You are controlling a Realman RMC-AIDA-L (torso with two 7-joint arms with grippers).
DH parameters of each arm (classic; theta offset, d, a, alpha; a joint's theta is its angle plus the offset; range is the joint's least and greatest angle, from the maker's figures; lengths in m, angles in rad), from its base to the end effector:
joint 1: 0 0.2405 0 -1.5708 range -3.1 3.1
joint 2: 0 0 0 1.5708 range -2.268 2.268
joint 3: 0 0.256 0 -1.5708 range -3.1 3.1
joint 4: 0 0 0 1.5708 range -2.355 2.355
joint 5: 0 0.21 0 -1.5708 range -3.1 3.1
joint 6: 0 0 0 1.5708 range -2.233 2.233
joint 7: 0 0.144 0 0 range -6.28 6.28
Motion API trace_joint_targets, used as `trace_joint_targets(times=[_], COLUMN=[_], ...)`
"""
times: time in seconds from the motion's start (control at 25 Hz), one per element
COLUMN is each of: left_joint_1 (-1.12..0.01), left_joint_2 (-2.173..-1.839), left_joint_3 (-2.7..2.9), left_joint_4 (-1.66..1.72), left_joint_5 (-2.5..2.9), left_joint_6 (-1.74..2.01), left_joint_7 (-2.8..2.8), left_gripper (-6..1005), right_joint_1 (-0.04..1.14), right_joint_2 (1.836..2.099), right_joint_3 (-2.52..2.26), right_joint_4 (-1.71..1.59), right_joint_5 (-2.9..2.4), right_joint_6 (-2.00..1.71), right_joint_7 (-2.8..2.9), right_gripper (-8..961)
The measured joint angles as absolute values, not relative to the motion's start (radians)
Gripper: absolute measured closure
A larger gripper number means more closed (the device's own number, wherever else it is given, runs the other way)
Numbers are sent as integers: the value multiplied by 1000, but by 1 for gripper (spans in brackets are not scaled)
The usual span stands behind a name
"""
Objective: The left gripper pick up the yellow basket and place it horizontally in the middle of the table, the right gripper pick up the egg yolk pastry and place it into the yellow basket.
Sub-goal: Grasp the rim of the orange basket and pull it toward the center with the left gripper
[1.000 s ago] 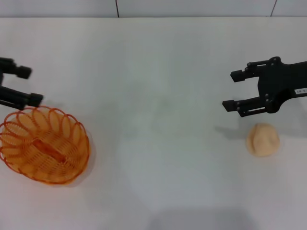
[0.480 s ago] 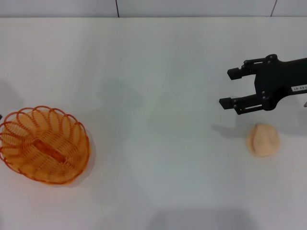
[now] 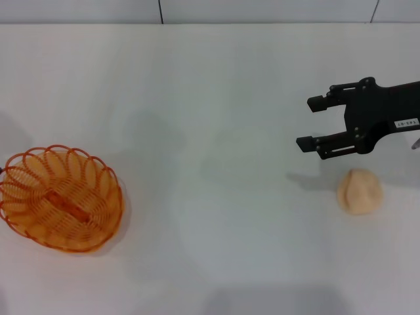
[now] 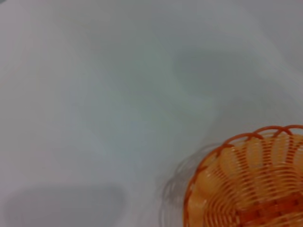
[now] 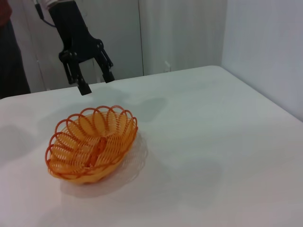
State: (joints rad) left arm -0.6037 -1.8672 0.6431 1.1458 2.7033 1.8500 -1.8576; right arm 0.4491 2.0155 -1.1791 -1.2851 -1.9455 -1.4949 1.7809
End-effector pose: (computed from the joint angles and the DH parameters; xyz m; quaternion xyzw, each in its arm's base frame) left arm -0.2963 0.3368 0.1574 -0.9201 -0.3211 0.1482 0.1686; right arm 0.1799 0.3456 0.0383 -0.9818 0.0906 0.1020 0.1318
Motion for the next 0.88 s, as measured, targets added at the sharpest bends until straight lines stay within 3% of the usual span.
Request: trace_joint_targets(times=[0.52,0.88], left_joint_1=[-615,-627], left_joint_2=[-1905,-1908], left_joint_3=[698,702], left_joint_4=[1013,966], left_joint_5=[2758,2759], left_joint_6=[1685,1640], left_joint_7=[-1827,-1814], left_gripper=[150,169], right_joint_1=[444,447], right_joint_2=[2016,2016], right_joint_3=[-1195,-1196], right_joint_4=[-1285,-1285], right_joint_5=[-1933,-1933], right_joint_6=[-1494,-1495], right_joint_7=[1791,1792], right_gripper=[188,188])
